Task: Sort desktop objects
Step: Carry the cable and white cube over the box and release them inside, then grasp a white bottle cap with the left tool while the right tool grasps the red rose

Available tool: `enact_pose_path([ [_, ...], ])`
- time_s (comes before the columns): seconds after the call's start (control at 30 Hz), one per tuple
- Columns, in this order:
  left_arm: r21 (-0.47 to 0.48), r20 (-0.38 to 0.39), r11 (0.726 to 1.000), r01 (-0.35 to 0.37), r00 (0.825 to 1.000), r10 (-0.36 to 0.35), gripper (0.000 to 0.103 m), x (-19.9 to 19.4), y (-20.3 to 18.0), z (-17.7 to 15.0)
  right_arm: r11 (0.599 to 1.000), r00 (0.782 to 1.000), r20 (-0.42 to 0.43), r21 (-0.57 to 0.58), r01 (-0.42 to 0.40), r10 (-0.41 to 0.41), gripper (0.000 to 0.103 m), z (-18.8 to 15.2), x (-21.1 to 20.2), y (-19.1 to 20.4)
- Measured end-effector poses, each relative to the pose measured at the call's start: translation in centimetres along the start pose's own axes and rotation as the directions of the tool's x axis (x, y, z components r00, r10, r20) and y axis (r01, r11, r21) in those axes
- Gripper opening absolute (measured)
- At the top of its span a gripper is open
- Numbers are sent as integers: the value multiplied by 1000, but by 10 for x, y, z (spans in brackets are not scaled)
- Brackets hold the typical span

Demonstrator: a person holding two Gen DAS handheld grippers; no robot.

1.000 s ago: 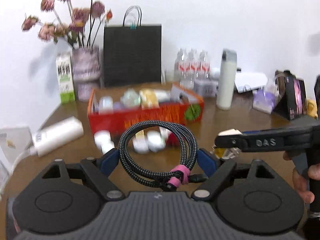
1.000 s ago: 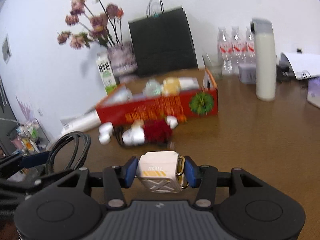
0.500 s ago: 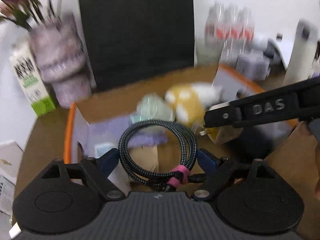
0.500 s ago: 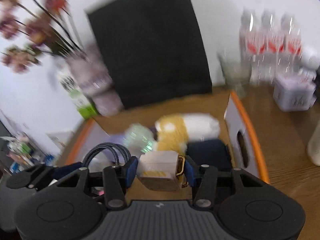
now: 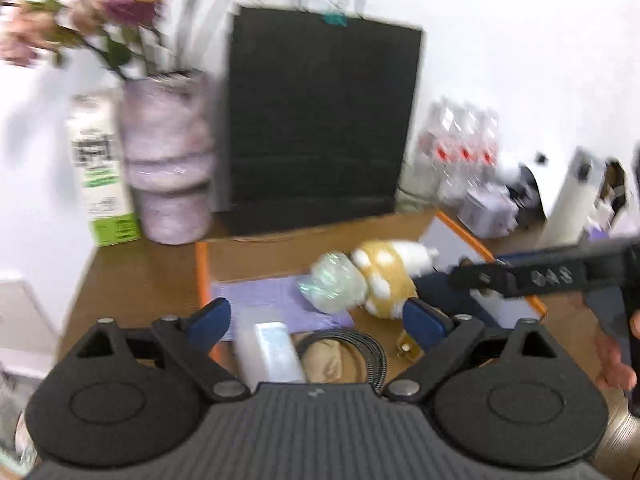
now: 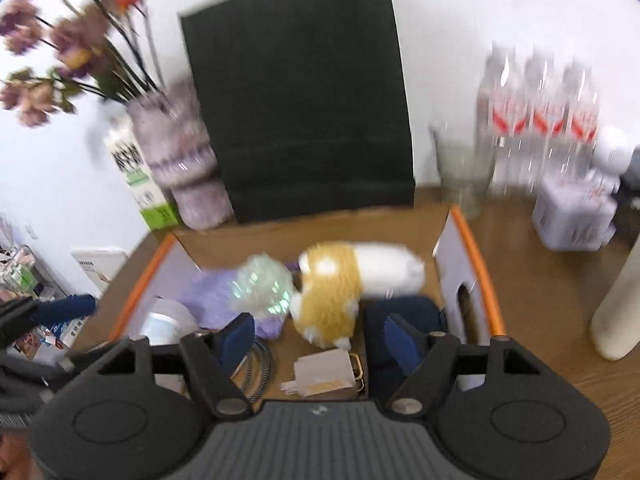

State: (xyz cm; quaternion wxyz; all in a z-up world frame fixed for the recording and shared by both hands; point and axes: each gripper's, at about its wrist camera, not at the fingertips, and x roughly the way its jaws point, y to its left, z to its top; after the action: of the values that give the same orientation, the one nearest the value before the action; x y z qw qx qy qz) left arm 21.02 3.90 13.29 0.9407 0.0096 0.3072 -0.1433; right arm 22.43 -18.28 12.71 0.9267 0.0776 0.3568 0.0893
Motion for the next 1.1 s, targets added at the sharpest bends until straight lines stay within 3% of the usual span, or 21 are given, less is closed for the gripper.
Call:
enact_pose_path([
  [0.1, -66, -14, 991, -113, 994, 113, 97, -29, -4, -9, 1000, 999, 47, -28, -11, 12, 75, -17, -30, 5],
  [0.17, -101, 20, 983, -155, 987, 158, 99, -54, -12, -32, 999, 997, 74, -39, -14, 17, 80, -41, -47, 6],
  [0.33, -214, 59, 973, -92, 993, 106, 103, -104, -50, -132, 998, 996, 86, -62, -21, 26, 81, -133, -83, 9],
  [0.53, -127, 18, 984, -126, 991, 129, 103, -122, -92, -221, 998, 997, 74, -69, 1, 4, 85, -222, -113, 11],
  [0.73, -48, 11, 981, -190, 982, 191, 103, -125, -103, -247, 999, 995, 97, -33, 5, -2, 86, -268, -133, 5],
  [0.83, -64, 19, 982, -178, 984, 179, 103, -126, -100, -250, 999, 985, 168, -27, -22, 27, 90, -276, -144, 2],
  [1.1, -50, -9, 981, -190, 982, 189, 103, -120, -104, -250, 998, 984, 175, 50, -43, 34, 90, -273, -142, -8],
])
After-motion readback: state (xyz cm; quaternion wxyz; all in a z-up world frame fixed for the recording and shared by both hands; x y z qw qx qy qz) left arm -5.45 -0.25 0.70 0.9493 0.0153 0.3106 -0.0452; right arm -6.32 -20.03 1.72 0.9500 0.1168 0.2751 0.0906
